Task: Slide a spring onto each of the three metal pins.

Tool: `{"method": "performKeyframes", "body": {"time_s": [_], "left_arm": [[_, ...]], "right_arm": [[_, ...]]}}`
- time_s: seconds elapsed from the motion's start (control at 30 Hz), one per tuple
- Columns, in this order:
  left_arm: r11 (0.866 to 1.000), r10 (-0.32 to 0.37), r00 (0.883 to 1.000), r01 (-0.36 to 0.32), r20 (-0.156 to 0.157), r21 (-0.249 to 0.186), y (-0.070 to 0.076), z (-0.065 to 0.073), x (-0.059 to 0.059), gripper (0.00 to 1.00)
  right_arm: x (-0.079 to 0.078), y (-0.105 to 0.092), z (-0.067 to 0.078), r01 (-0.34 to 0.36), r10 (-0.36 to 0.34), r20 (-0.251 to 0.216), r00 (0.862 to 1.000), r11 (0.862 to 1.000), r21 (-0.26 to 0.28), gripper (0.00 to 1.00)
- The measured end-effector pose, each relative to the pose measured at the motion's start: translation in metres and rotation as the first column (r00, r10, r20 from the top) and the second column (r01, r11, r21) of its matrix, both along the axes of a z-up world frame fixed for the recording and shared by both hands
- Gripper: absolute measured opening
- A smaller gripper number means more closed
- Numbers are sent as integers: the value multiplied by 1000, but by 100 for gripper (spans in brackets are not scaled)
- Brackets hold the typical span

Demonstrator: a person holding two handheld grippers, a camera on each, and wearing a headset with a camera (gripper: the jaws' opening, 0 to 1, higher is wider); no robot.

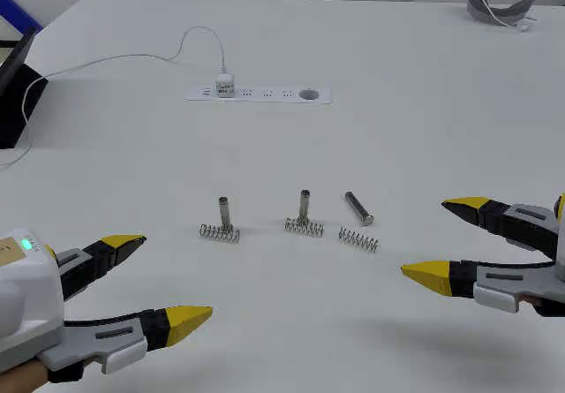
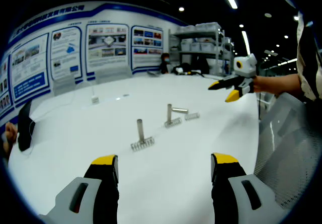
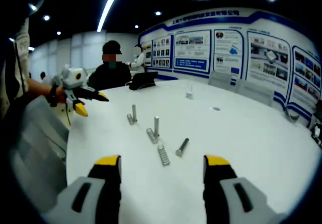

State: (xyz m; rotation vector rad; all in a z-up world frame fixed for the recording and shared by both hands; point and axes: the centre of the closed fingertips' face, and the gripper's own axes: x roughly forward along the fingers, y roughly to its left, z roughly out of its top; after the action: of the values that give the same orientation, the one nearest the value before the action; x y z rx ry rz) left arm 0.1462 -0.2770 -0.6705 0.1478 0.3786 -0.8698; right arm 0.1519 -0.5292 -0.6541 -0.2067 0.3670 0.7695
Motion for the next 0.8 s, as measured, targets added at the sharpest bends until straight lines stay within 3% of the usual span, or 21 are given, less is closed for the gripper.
{"method": "performKeyframes", "body": {"time_s": [0.57,0.8], "left_arm": [[1000,-3,1000,3,-2,-5,-3,-1,1,76],[1000,-4,1000,4,1,-9,-4,0,2,76]], "right_arm": [[9,-6,8,36,-36,-1,999,999,-3,64],[15,-7,9,44,-45,-22,999,999,-16,59]]}}
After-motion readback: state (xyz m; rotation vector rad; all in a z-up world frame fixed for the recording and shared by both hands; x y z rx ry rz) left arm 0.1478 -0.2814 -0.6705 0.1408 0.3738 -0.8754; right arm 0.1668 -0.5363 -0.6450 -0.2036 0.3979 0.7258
